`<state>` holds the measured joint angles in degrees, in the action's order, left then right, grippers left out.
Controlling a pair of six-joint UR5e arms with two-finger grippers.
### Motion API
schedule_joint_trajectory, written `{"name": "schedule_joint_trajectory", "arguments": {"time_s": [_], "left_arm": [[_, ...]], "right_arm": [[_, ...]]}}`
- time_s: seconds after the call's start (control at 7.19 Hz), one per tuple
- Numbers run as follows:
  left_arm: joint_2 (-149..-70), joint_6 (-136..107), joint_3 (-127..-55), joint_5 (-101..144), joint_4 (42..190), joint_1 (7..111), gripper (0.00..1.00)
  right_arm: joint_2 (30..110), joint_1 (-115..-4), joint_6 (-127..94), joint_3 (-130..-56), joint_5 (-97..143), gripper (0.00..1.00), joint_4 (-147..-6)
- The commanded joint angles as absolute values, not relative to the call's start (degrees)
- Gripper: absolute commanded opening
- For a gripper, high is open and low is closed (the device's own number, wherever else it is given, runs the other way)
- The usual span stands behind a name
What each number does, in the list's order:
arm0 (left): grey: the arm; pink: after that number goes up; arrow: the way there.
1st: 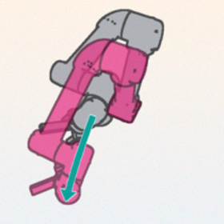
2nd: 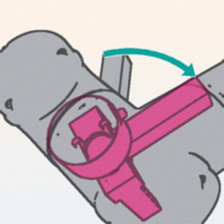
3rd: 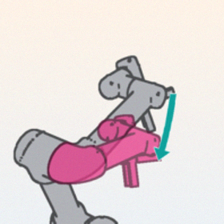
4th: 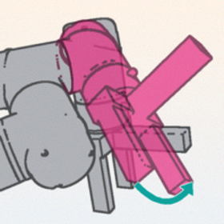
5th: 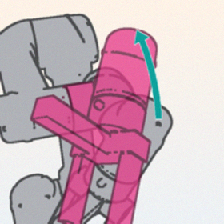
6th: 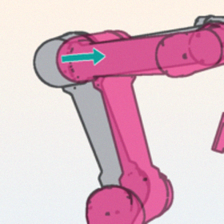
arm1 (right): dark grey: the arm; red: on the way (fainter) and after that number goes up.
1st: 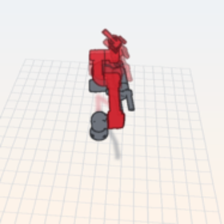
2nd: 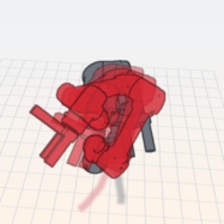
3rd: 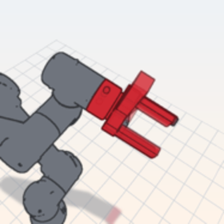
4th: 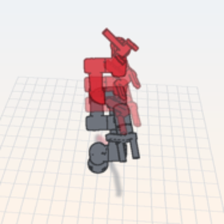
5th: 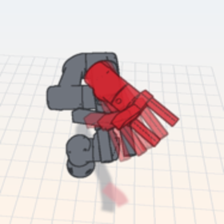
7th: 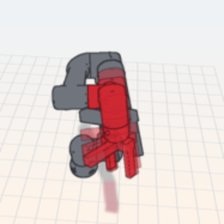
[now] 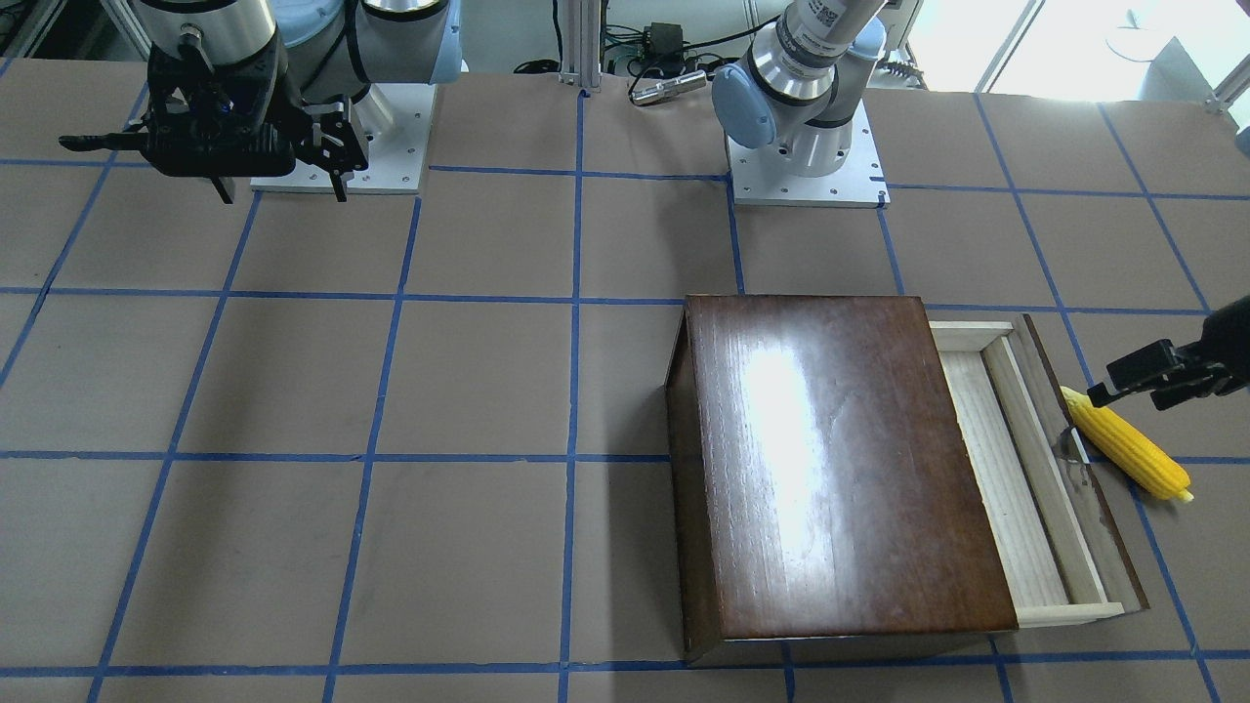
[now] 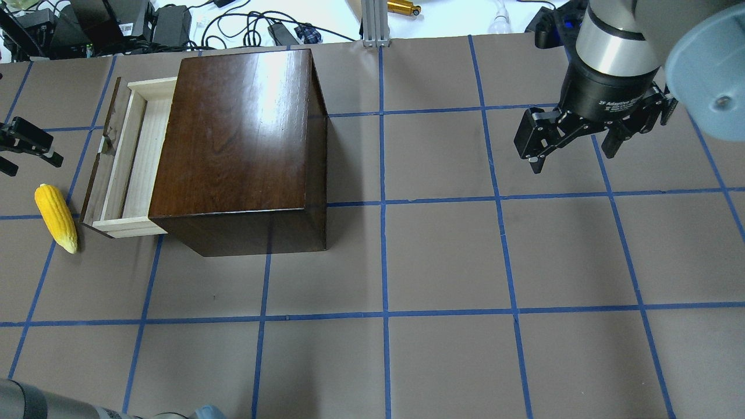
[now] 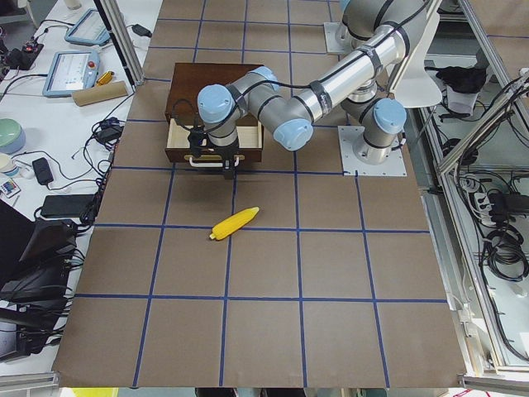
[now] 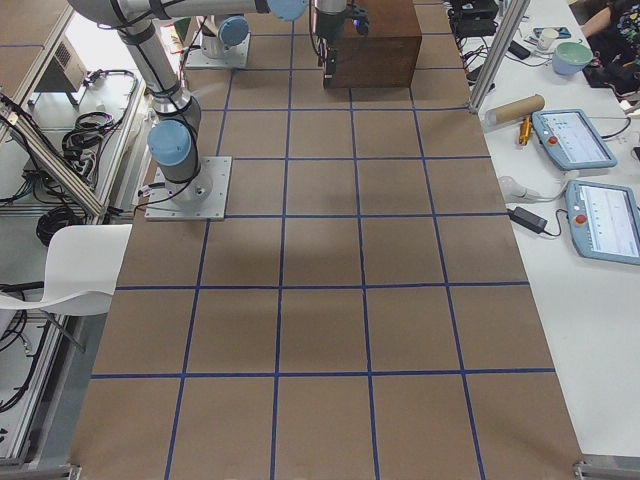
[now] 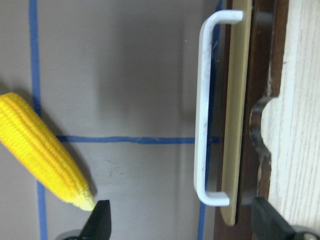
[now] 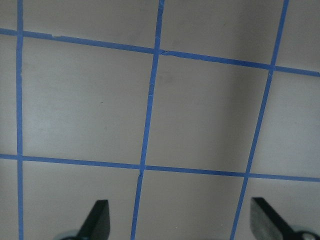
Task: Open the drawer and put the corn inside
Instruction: 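Release the handle and move the left gripper toward the yellow corn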
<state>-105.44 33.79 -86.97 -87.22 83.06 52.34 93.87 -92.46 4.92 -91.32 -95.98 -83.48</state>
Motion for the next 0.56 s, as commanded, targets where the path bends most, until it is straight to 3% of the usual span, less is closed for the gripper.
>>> {"name": "schedule_joint_trajectory", "arguments": {"time_s": [0.0, 0.42], "left_arm": [[-107.82, 34.01, -86.92, -90.86, 78.26, 50.20, 1.00], [-114.94, 37.52, -87.36, -91.05, 69.65, 47.21, 1.00]], "right_arm": [[93.87, -92.46, 4.92, -91.32, -95.98, 1.00, -83.50], [93.87, -92.46, 4.92, -91.32, -95.98, 1.00, -83.41]]}}
